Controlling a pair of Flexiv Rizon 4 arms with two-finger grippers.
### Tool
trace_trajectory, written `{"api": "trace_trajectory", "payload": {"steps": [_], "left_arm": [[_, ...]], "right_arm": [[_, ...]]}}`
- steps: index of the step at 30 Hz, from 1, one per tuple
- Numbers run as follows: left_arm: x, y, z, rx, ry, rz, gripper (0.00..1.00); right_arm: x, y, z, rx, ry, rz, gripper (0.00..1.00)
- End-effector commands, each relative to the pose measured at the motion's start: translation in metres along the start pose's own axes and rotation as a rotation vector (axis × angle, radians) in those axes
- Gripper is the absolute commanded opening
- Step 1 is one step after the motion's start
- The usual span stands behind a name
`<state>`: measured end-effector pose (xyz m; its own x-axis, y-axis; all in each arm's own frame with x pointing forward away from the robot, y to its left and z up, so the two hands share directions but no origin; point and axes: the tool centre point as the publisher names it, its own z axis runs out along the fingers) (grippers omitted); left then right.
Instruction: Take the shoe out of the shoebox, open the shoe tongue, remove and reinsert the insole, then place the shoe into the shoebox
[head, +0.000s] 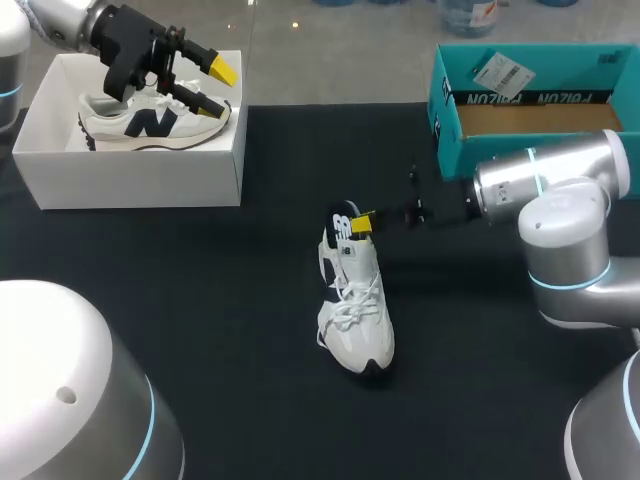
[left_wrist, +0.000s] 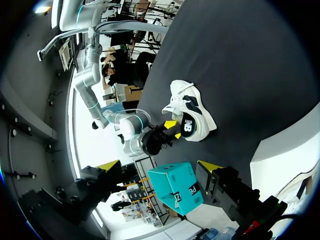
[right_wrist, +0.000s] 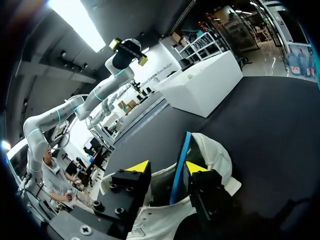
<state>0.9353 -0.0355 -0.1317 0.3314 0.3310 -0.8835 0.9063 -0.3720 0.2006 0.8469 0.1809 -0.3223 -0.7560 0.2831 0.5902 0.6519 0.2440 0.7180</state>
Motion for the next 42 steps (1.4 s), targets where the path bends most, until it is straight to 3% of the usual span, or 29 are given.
{"api": "trace_trajectory", "payload": {"steps": [1,11,14,16,33,38,39,42], "left_arm": [[0.0,0.0,0.0,0.001,0.002,0.001,1.0],[0.0,0.0,0.0,0.001,0.002,0.001,1.0],[0.0,0.0,0.0,0.001,0.002,0.001,1.0],[0.0,0.0,0.0,0.001,0.002,0.001,1.0],[0.0,0.0,0.0,0.001,0.002,0.001,1.0],[0.0,0.0,0.0,0.001,0.002,0.001,1.0],[0.0,0.0,0.0,0.001,0.002,0.001,1.0],[0.0,0.0,0.0,0.001,0.002,0.001,1.0]], "right_arm": [[-0.008,0.012,0.004,0.022,0.011,-0.006,0.42],[-0.02,0.014,0.011,0.042,0.026,0.002,0.31],[-0.021,0.013,0.012,0.047,0.024,0.005,0.18],[-0.021,0.013,0.012,0.052,0.019,0.006,0.0],[-0.004,-0.026,0.023,0.075,0.036,0.098,0.0],[-0.005,-0.028,0.022,0.064,0.029,0.105,0.0],[-0.004,-0.026,0.02,0.061,0.026,0.099,0.05],[-0.002,-0.021,0.018,0.059,0.02,0.088,0.62]]}}
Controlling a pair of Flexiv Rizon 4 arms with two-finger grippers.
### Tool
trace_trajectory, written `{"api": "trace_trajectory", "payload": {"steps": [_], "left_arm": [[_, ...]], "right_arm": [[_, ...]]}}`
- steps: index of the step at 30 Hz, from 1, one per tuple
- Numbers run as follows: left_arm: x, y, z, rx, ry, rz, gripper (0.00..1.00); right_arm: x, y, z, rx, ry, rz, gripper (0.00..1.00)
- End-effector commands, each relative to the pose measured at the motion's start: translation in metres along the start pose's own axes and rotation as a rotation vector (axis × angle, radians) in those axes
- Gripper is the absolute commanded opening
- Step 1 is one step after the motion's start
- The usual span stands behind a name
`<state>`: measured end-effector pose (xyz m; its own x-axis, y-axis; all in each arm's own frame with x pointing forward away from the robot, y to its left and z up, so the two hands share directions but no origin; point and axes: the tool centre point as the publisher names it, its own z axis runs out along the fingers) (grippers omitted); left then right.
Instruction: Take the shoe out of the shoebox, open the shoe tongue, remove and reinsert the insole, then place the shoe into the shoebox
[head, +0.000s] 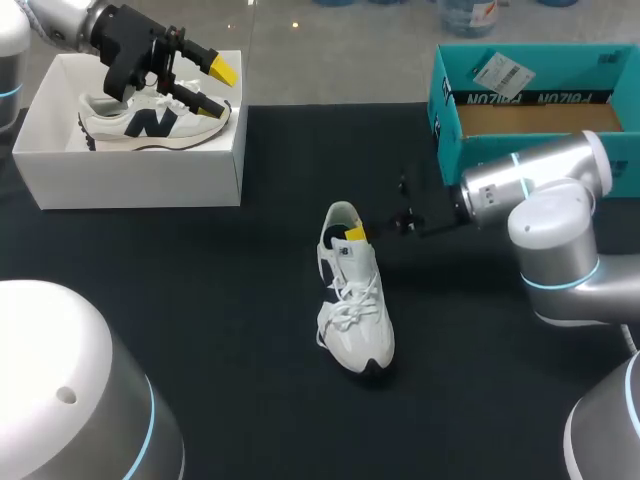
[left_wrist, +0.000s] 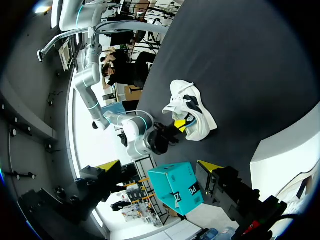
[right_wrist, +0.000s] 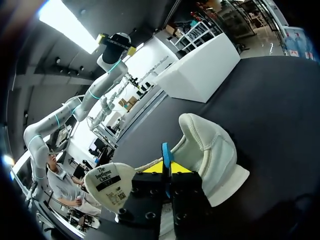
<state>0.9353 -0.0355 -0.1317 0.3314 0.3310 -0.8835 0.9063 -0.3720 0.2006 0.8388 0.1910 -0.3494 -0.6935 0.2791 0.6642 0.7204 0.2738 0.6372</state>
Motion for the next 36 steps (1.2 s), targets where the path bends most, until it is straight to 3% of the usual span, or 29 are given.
{"api": "trace_trajectory", "payload": {"steps": [1,2,20,29,30,31,33,34,36], "left_arm": [[0.0,0.0,0.0,0.001,0.002,0.001,1.0],[0.0,0.0,0.0,0.001,0.002,0.001,1.0],[0.0,0.0,0.0,0.001,0.002,0.001,1.0],[0.0,0.0,0.0,0.001,0.002,0.001,1.0],[0.0,0.0,0.0,0.001,0.002,0.001,1.0],[0.0,0.0,0.0,0.001,0.002,0.001,1.0],[0.0,0.0,0.0,0.001,0.002,0.001,1.0],[0.0,0.0,0.0,0.001,0.002,0.001,1.0],[0.0,0.0,0.0,0.001,0.002,0.001,1.0]], "right_arm": [[0.006,0.003,-0.002,-0.002,-0.015,-0.014,0.92],[0.006,0.004,-0.003,-0.003,-0.017,-0.016,1.0],[0.019,0.036,-0.01,0.014,-0.024,-0.051,1.0],[0.042,0.054,-0.031,-0.015,-0.151,0.061,0.98],[0.043,0.056,-0.032,-0.008,-0.171,0.079,0.64],[0.046,0.058,-0.033,-0.01,-0.186,0.1,0.45],[0.05,0.061,-0.034,0.011,-0.221,0.132,0.2],[0.054,0.064,-0.034,0.019,-0.244,0.148,0.0],[0.059,0.068,-0.034,0.029,-0.267,0.186,0.0]]}}
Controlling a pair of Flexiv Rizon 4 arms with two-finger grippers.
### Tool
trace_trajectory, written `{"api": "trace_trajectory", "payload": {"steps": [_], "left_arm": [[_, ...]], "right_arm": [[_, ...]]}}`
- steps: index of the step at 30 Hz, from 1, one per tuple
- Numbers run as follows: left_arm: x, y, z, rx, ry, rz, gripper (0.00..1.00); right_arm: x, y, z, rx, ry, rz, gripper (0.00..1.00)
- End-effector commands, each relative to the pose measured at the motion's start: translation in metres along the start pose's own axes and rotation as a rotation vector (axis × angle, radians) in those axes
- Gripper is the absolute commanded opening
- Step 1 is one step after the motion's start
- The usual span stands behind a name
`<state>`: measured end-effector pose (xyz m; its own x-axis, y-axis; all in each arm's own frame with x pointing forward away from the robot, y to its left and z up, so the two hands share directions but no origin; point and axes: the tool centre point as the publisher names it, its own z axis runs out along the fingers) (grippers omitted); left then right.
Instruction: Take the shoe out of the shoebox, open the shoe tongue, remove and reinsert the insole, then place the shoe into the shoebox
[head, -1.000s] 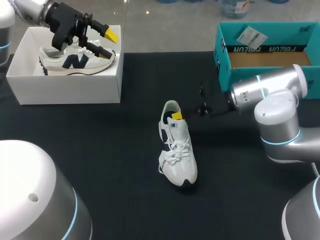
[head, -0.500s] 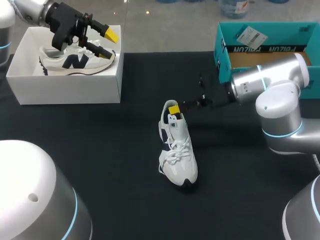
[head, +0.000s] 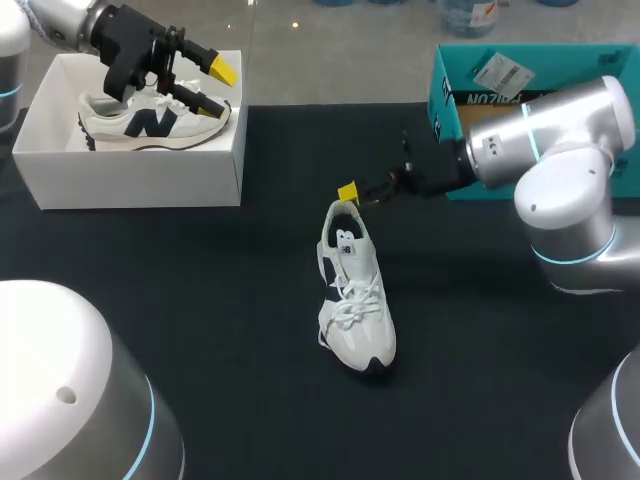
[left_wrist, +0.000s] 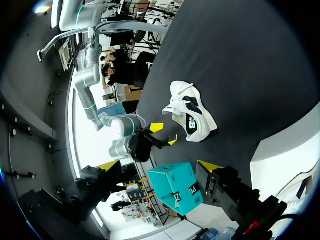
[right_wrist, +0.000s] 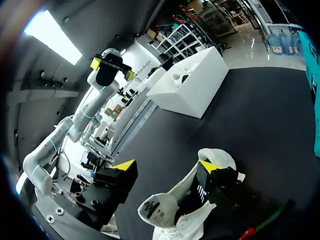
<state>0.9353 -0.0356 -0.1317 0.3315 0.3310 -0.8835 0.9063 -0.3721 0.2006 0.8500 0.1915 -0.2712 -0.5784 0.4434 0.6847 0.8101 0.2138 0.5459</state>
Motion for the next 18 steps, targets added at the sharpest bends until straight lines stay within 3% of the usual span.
{"api": "trace_trajectory", "payload": {"steps": [1,3,18], "left_arm": [[-0.0002,-0.0002,-0.0005,0.001,0.002,0.001,1.0],[-0.0002,-0.0002,-0.0005,0.001,0.002,0.001,1.0],[-0.0002,-0.0002,-0.0005,0.001,0.002,0.001,1.0]], "right_arm": [[0.018,0.0092,-0.0062,0.042,-0.15,0.059,0.0],[0.0238,0.0122,-0.0094,0.073,-0.221,0.108,0.0],[0.0238,0.0122,-0.0094,0.073,-0.221,0.108,0.0]]}}
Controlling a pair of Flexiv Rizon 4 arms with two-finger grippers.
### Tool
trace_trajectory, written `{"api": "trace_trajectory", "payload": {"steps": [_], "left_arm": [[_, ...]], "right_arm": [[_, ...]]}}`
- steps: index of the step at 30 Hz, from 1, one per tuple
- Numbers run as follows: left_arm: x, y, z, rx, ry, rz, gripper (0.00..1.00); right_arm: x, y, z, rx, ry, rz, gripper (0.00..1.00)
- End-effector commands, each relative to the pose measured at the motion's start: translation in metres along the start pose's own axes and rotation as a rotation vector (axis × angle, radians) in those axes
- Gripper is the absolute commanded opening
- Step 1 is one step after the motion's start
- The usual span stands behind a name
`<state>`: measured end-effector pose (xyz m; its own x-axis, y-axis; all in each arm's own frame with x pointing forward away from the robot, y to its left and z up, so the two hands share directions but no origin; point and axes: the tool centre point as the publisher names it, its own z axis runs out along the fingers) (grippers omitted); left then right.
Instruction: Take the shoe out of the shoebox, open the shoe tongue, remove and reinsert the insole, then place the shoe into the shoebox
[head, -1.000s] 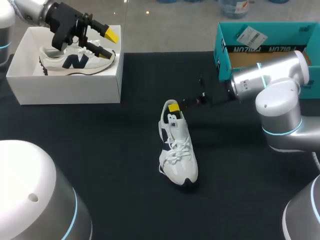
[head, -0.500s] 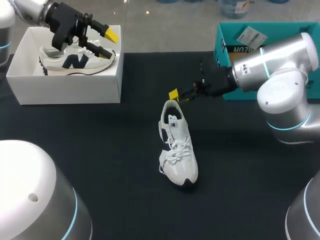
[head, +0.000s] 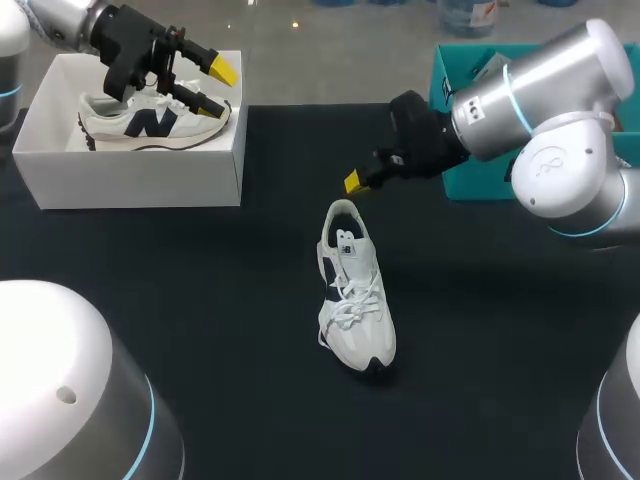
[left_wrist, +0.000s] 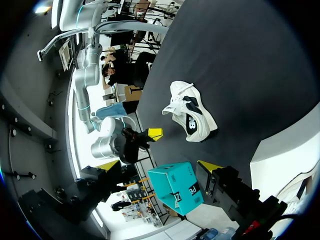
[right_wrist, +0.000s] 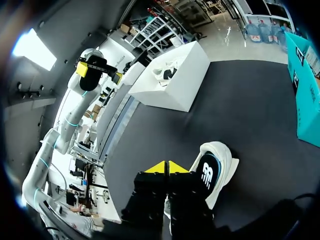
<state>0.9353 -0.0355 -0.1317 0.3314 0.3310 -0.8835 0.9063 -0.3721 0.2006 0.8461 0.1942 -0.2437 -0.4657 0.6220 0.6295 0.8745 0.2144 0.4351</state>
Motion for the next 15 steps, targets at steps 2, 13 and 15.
{"api": "trace_trajectory", "payload": {"steps": [2,13,15], "left_arm": [[0.0,0.0,0.0,0.001,0.002,0.001,1.0],[0.0,0.0,0.0,0.001,0.002,0.001,1.0],[0.0,0.0,0.0,0.001,0.002,0.001,1.0]], "right_arm": [[0.002,0.0,0.002,0.001,-0.03,0.002,0.0],[-0.019,0.014,0.026,0.389,-0.534,0.131,0.0],[-0.026,0.011,0.03,0.397,-0.585,0.136,0.0]]}}
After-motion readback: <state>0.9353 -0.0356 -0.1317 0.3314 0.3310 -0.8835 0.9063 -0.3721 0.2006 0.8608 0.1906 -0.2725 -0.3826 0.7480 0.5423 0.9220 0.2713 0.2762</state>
